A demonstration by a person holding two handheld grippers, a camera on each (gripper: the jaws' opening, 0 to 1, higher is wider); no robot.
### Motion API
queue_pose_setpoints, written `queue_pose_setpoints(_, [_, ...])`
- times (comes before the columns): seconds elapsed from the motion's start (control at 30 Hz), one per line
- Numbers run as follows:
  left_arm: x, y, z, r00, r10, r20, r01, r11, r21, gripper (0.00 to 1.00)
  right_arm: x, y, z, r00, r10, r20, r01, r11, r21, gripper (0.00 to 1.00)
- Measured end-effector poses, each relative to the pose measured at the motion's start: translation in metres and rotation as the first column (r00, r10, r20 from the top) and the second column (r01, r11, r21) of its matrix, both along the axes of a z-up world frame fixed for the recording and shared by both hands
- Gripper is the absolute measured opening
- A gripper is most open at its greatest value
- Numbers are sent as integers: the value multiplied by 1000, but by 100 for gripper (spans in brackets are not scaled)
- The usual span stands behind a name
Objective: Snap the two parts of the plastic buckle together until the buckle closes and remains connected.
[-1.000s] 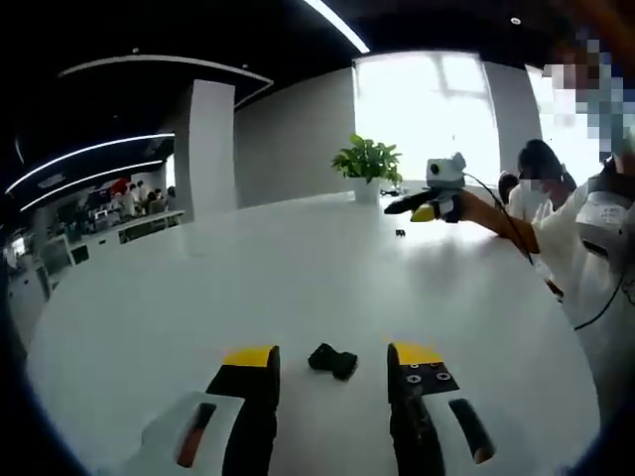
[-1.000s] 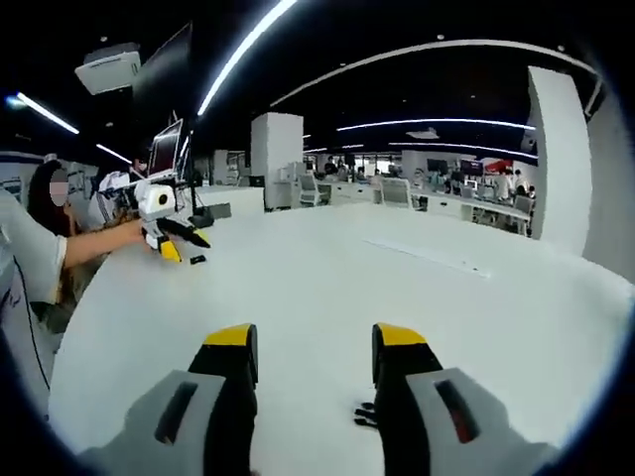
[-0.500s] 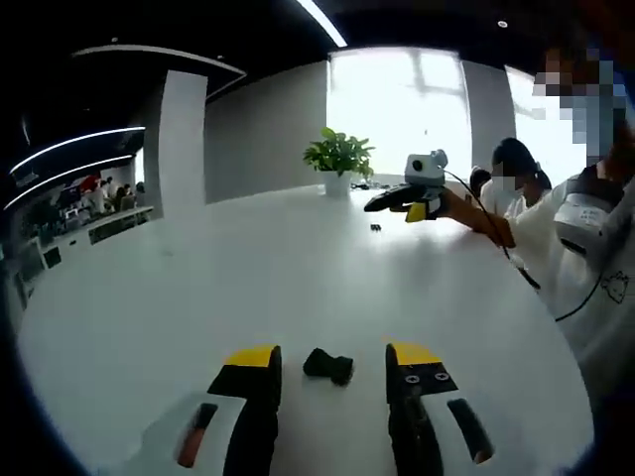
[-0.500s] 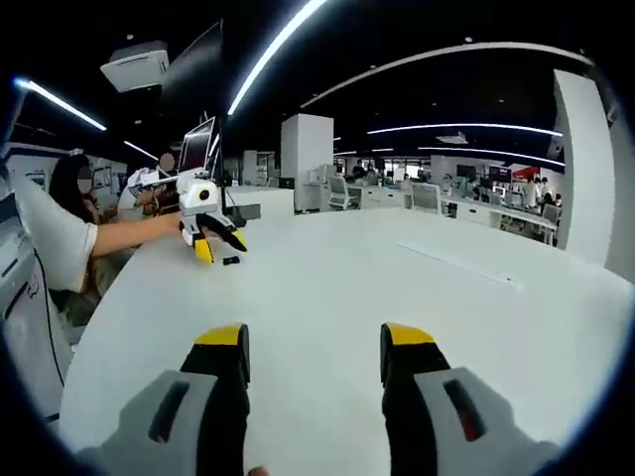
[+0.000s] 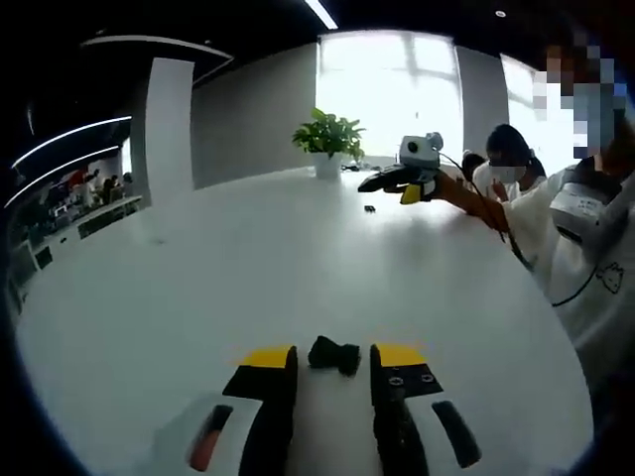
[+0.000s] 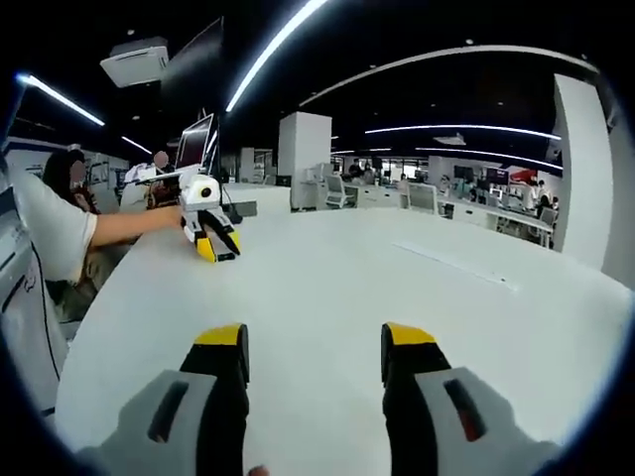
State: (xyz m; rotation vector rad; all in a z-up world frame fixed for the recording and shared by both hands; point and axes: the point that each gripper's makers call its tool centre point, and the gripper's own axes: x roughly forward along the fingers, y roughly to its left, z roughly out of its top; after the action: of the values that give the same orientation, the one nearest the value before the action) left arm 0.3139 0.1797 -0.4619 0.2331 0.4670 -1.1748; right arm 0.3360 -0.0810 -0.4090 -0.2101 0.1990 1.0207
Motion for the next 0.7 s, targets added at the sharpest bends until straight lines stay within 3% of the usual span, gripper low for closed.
queue_pose_setpoints(0.7, [-5, 4, -1, 1000, 29, -1, -29, 1000, 0, 18, 0, -2, -1, 1000, -11, 6, 11, 1000, -8, 54])
